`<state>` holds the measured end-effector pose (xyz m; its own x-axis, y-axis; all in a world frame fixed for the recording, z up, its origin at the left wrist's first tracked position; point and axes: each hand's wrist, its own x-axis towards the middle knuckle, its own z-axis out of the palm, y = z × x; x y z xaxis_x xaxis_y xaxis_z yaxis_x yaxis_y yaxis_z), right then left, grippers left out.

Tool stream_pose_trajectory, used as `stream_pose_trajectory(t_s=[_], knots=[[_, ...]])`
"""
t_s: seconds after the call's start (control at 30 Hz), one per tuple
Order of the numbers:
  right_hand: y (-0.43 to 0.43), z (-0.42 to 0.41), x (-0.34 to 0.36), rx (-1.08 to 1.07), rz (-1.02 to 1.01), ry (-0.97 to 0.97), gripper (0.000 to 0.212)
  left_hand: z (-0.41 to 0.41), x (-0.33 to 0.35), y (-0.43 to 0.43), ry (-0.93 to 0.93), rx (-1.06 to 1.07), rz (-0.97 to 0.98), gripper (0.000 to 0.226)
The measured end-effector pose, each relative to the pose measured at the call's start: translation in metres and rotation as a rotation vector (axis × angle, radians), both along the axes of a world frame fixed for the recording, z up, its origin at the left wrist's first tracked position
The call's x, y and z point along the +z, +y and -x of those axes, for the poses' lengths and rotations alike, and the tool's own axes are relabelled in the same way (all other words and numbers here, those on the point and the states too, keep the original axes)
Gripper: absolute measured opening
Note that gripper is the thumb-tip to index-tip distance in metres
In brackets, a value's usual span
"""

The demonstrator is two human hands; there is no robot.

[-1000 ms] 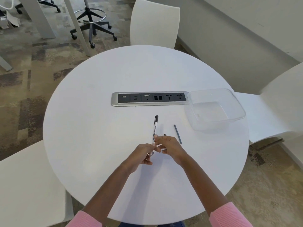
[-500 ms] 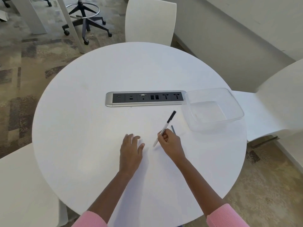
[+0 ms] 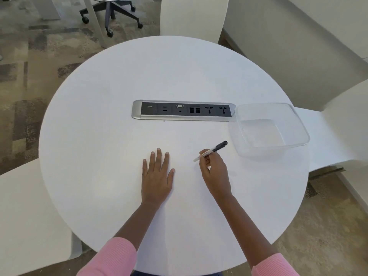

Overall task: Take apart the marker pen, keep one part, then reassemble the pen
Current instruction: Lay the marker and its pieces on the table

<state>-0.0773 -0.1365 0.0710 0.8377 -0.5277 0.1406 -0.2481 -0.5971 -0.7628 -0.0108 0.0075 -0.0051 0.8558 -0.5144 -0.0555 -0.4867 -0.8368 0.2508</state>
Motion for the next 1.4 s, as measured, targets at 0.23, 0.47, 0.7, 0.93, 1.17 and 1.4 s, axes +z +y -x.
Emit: stream_pose_trajectory(t_s=[0.23, 0.47, 0.7, 0.93, 1.17, 1.4], knots=[[-0.005, 0.003, -0.024, 0.067, -0.009, 0.136, 0.015, -0.003, -0.001, -0.003, -0.056, 0.039, -0.025, 0.056], [0.002, 0.010, -0.022, 0.021, -0.016, 0.078, 0.024, -0.003, -0.004, -0.003, -0.097, 0.048, -0.024, 0.055], [-0.002, 0.009, -0.023, 0.012, -0.031, 0.119, 0.015, -0.003, -0.005, -0.003, -0.106, 0.050, -0.024, 0.056], [-0.001, 0.007, -0.016, -0.035, -0.072, 0.028, 0.011, -0.003, -0.008, -0.003, -0.107, 0.051, -0.018, 0.056], [-0.002, 0.007, -0.027, 0.042, 0.082, 0.095, 0.033, -0.003, -0.008, -0.002, -0.104, 0.044, -0.016, 0.055], [0.000, 0.010, -0.023, 0.006, 0.054, 0.122, 0.017, -0.003, -0.006, -0.003, -0.107, 0.052, -0.021, 0.055]])
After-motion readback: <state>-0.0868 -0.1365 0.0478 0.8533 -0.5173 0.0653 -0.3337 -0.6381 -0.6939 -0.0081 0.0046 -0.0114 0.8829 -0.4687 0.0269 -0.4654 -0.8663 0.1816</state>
